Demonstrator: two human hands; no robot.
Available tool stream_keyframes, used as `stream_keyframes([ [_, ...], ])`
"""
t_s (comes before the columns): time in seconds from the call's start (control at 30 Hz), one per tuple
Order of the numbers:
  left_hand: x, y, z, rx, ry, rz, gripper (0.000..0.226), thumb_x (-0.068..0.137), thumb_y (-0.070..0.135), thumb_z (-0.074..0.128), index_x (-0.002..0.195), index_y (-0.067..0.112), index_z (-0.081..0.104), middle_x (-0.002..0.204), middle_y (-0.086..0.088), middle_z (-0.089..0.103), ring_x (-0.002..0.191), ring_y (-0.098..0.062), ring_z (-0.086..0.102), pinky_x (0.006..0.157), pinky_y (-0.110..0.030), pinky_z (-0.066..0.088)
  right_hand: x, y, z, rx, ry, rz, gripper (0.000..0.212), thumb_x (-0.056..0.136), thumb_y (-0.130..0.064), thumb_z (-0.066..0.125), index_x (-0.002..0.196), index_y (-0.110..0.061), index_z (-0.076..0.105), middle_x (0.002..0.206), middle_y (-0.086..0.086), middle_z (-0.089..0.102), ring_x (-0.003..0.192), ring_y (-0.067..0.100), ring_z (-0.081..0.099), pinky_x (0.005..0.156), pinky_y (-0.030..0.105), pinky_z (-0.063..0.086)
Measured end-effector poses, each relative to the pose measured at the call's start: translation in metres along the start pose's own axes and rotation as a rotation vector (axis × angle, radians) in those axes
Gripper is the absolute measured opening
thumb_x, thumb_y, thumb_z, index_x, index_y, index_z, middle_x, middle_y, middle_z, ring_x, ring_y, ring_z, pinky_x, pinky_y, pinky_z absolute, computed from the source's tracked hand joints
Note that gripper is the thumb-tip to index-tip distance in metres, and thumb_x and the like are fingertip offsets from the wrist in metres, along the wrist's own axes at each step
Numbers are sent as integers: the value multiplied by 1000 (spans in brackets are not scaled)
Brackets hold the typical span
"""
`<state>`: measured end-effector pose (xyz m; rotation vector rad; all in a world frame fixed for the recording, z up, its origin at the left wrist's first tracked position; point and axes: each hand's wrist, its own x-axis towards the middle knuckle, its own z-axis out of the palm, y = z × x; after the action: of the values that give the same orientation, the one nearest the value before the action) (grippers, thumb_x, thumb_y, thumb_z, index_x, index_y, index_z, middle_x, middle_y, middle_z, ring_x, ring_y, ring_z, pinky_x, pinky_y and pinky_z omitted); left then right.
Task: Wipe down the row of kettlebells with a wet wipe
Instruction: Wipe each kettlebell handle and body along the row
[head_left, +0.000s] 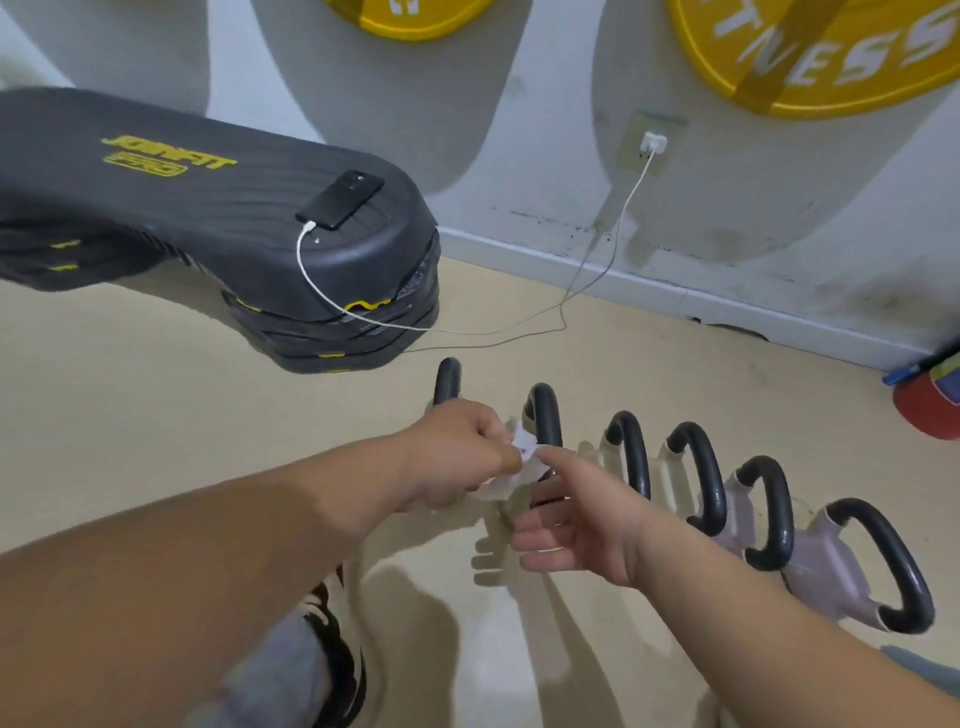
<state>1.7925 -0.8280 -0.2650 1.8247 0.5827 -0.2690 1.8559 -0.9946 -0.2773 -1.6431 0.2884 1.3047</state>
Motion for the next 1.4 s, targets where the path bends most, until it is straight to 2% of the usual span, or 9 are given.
stream_keyframes([
  [0.2,-15,61,-66,24,-58,78,33,49,37,73,70,20,54,74,-6,62,74,-22,59,73,-39,50,-8,-59,34,1,-129,-319,36,95,-45,72,119,-17,75,110,0,79,108,24,72,103,43,56],
  [0.3,3,59,-80,-33,-137,94,31,58,27,76,73,16,52,100,-32,68,78,-28,61,71,-44,51,8,-84,40,-20,-37,-386,34,83,-41,82,99,-15,67,102,4,80,92,23,77,95,44,59],
  [0.4,41,43,-90,-71,-110,56,33,63,22,81,64,21,47,76,-25,56,67,-23,46,58,-32,36,36,-101,37,-33,57,-375,41,75,-38,88,87,-18,54,87,6,68,77,23,67,83,39,61],
  [0.53,84,7,-98,-204,-130,-36,33,68,22,82,82,17,53,73,-11,46,62,-24,32,57,-31,16,79,-118,34,127,24,-316,35,84,-19,85,106,-8,60,99,10,75,83,26,73,78,38,62],
  [0.63,98,-20,-113,-243,-151,-74,41,71,25,82,100,10,57,76,-8,55,59,-19,46,49,-24,29,116,-120,39,218,-105,-267,55,84,-17,80,129,4,55,123,15,74,105,31,76,86,46,64],
  [0.83,124,-67,-114,-485,-214,-110,48,93,45,65,126,10,68,120,-7,74,106,-20,70,89,-34,51,171,-113,47,27,-187,-283,59,75,-9,63,133,1,60,114,16,76,91,27,73,65,29,56],
  [1.03,140,-71,-93,-745,93,-23,52,80,37,75,106,-5,59,97,-11,63,93,-26,64,82,-42,42,167,-113,45,17,-216,-301,53,85,-11,68,136,-2,61,133,24,69,107,32,69,85,40,56],
  [1.17,128,-62,-95,-707,145,14,30,101,42,60,97,13,66,90,-8,67,84,-25,63,75,-37,44,140,-123,39,168,-304,-334,26,95,-21,59,103,-6,78,98,10,70,86,24,68,80,38,58],
  [1.4,104,-55,-88,-449,60,134,37,108,36,50,87,14,71,82,-2,68,77,-16,62,75,-34,47,123,-120,47,-225,-162,-464,52,96,-50,60,111,-3,76,106,16,75,94,23,68,91,41,51],
])
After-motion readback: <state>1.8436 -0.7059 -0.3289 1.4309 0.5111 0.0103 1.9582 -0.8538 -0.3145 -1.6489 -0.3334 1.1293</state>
